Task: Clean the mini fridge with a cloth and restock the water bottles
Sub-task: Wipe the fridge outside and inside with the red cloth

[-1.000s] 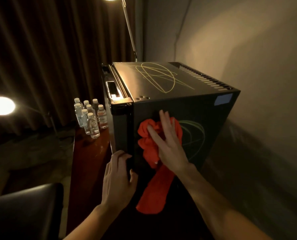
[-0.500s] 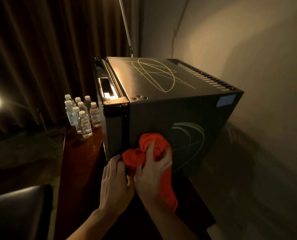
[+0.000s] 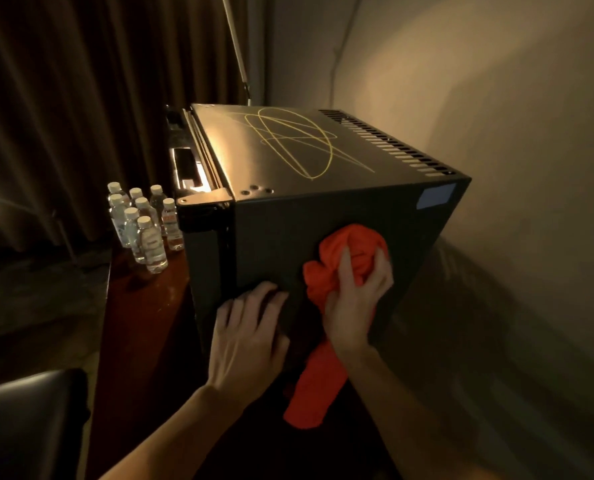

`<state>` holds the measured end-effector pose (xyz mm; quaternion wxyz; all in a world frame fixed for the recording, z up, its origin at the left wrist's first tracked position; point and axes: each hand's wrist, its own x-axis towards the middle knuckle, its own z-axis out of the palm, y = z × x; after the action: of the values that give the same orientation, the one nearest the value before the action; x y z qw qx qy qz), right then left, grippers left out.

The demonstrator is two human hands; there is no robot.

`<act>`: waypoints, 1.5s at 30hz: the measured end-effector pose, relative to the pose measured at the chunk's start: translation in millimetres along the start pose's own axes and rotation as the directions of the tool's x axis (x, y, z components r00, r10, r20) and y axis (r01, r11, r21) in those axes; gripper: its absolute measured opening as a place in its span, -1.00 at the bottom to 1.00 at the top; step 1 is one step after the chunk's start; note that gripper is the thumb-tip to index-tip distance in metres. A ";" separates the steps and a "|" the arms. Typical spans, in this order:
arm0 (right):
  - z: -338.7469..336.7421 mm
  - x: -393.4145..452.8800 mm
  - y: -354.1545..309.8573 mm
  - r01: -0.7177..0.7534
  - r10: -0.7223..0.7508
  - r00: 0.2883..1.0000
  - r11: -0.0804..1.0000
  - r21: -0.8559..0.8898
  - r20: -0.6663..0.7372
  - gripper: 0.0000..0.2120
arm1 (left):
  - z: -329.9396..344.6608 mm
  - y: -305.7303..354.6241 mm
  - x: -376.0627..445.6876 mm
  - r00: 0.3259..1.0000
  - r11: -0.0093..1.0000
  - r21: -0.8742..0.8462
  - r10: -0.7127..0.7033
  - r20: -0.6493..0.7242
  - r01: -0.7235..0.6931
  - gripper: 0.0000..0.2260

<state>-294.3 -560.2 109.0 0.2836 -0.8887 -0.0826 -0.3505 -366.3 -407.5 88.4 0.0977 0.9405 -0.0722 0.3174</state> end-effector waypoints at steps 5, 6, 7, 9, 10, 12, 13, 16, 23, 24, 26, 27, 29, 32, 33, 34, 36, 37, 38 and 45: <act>13.3 -14.3 54.7 0.489 -0.449 0.867 0.850 -0.195 0.216 -0.44 | 15.9 17.9 -1.4 0.997 0.993 0.115 -0.018 0.080 0.009 -0.51; 11.7 -7.1 70.2 0.580 -0.540 0.812 0.786 -0.213 0.221 -0.32 | 17.8 22.4 -3.1 0.995 0.990 0.137 -0.038 0.089 0.025 -0.50; 8.1 1.3 84.0 0.631 -0.587 0.774 0.746 -0.212 0.237 -0.13 | 18.8 27.5 -5.6 0.993 0.986 0.161 -0.056 0.099 0.040 -0.49; -9.1 23.2 99.4 0.567 -0.523 0.815 0.808 -0.159 0.248 0.07 | 16.8 35.9 -9.3 0.987 0.975 0.203 -0.112 0.112 0.087 -0.45; -17.8 34.3 101.1 0.489 -0.457 0.863 0.863 -0.128 0.217 0.05 | 15.0 38.8 -9.4 0.984 0.968 0.223 -0.144 0.109 0.117 -0.44; -27.3 49.5 102.5 0.378 -0.366 0.922 0.922 -0.081 0.130 -0.12 | 14.0 42.1 -9.9 0.976 0.950 0.265 -0.196 0.096 0.165 -0.40; -27.8 51.6 103.8 0.384 -0.380 0.922 0.921 -0.066 0.073 -0.21 | 14.4 43.1 -11.2 0.973 0.942 0.284 -0.212 0.090 0.179 -0.39; -8.5 43.2 117.1 0.493 -0.493 0.870 0.868 -0.057 0.017 -0.46 | 18.1 45.7 -17.9 0.965 0.917 0.333 -0.256 0.063 0.221 -0.35; 38.4 -2.9 199.8 0.924 -0.840 0.381 0.362 -0.125 0.385 -0.26 | 42.7 49.4 -33.9 0.954 0.898 0.346 -0.298 0.022 0.273 -0.33; 39.6 -2.0 206.2 0.943 -0.845 0.329 0.318 -0.100 0.421 -0.22 | 46.2 50.7 -36.1 0.952 0.896 0.346 -0.306 0.024 0.279 -0.31; 35.1 9.4 205.5 0.948 -0.847 0.309 0.309 -0.073 0.431 -0.12 | 52.3 53.3 -40.7 0.945 0.891 0.341 -0.326 0.024 0.299 -0.30; 32.0 16.3 199.2 0.933 -0.847 0.348 0.353 -0.064 0.402 -0.08 | 55.3 54.7 -43.3 0.941 0.889 0.340 -0.336 0.028 0.307 -0.30; 22.9 24.2 175.2 0.859 -0.811 0.497 0.511 -0.038 0.309 -0.05 | 60.9 57.4 -50.2 0.935 0.889 0.333 -0.350 0.051 0.314 -0.30; 18.9 20.5 131.0 0.756 -0.750 0.639 0.653 0.035 0.171 -0.20 | 66.2 53.8 -62.6 0.932 0.884 0.344 -0.357 0.061 0.316 -0.29; 22.2 14.8 118.8 0.745 -0.743 0.653 0.665 0.050 0.146 -0.24 | 66.5 49.9 -67.0 0.930 0.880 0.355 -0.361 0.064 0.317 -0.29; 28.0 8.4 108.8 0.744 -0.744 0.654 0.665 0.057 0.138 -0.25 | 66.2 44.7 -71.8 0.926 0.873 0.366 -0.371 0.065 0.324 -0.28; 49.0 -9.4 95.4 0.794 -0.790 0.589 0.605 0.062 0.173 -0.19 | 66.1 33.7 -83.5 0.913 0.856 0.378 -0.403 0.060 0.353 -0.28; 61.7 -20.8 91.1 0.841 -0.835 0.512 0.535 0.083 0.200 -0.18 | 67.7 28.8 -90.2 0.906 0.849 0.377 -0.419 0.057 0.369 -0.28; 77.0 -34.0 88.2 0.892 -0.881 0.396 0.436 0.118 0.259 -0.20 | 70.3 24.8 -97.4 0.901 0.844 0.378 -0.431 0.055 0.381 -0.29; 128.7 -101.5 115.4 0.973 -0.691 -0.213 -0.216 0.084 0.690 -0.30 | 97.4 11.3 -125.7 0.921 0.862 0.380 -0.386 0.058 0.337 -0.29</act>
<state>-255.5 -577.8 -86.8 -0.3545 -0.6122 -0.6795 -0.1943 -410.7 -431.5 -62.8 -0.0244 0.9577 0.1592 0.2383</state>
